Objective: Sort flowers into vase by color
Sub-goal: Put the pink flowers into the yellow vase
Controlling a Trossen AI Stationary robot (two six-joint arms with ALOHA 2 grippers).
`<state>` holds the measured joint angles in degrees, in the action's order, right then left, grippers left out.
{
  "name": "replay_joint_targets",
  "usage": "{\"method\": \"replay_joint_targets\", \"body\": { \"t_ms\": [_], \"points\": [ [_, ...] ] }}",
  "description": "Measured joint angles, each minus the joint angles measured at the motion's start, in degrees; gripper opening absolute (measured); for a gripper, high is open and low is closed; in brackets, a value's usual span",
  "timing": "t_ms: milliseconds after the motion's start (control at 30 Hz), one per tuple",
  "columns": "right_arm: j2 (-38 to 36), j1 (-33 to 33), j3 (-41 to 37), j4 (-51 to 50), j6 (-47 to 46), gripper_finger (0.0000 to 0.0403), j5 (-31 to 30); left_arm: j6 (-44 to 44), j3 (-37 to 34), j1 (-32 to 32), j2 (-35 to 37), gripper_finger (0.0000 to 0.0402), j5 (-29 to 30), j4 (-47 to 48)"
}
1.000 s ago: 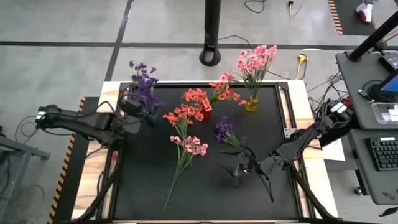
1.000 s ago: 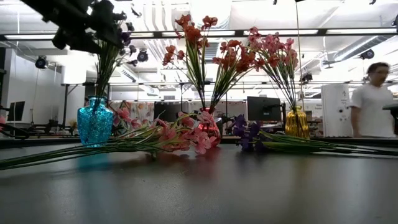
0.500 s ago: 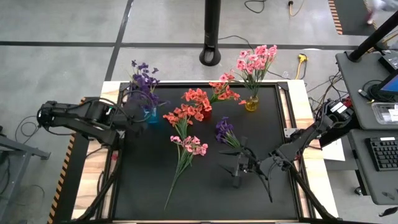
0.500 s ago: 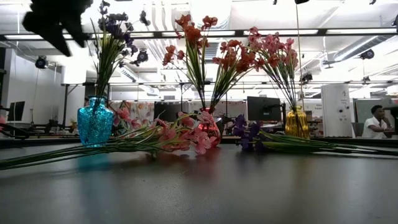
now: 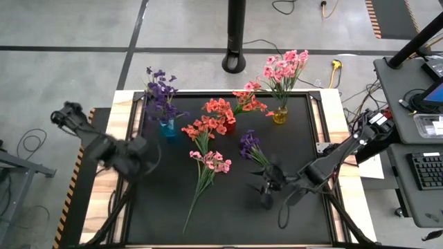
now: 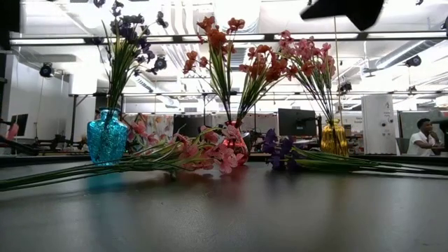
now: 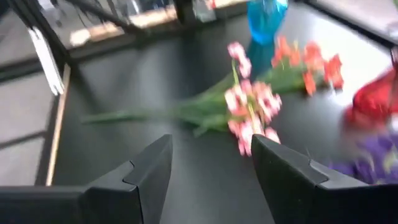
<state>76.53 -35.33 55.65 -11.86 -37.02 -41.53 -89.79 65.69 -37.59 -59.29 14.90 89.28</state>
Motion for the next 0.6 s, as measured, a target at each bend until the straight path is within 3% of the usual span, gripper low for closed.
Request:
{"method": "replay_joint_targets", "body": {
  "t_ms": [167,300,600],
  "points": [
    [0.07,0.00,1.56,-13.02,-10.35,0.0210,5.08,-12.45,-0.05,-14.11,-5.57,0.0316,0.09,-4.54],
    [0.09,-0.01,1.62,-18.22,-16.37,0.0210,11.38,-14.16,-0.07,-21.04,-11.39,0.0316,1.78,-14.50],
    [0.53,-0.04,1.19,-22.94,-23.25,0.0210,31.31,-9.79,-0.10,-22.11,-28.83,0.0316,7.35,-35.47]
  ]
}}
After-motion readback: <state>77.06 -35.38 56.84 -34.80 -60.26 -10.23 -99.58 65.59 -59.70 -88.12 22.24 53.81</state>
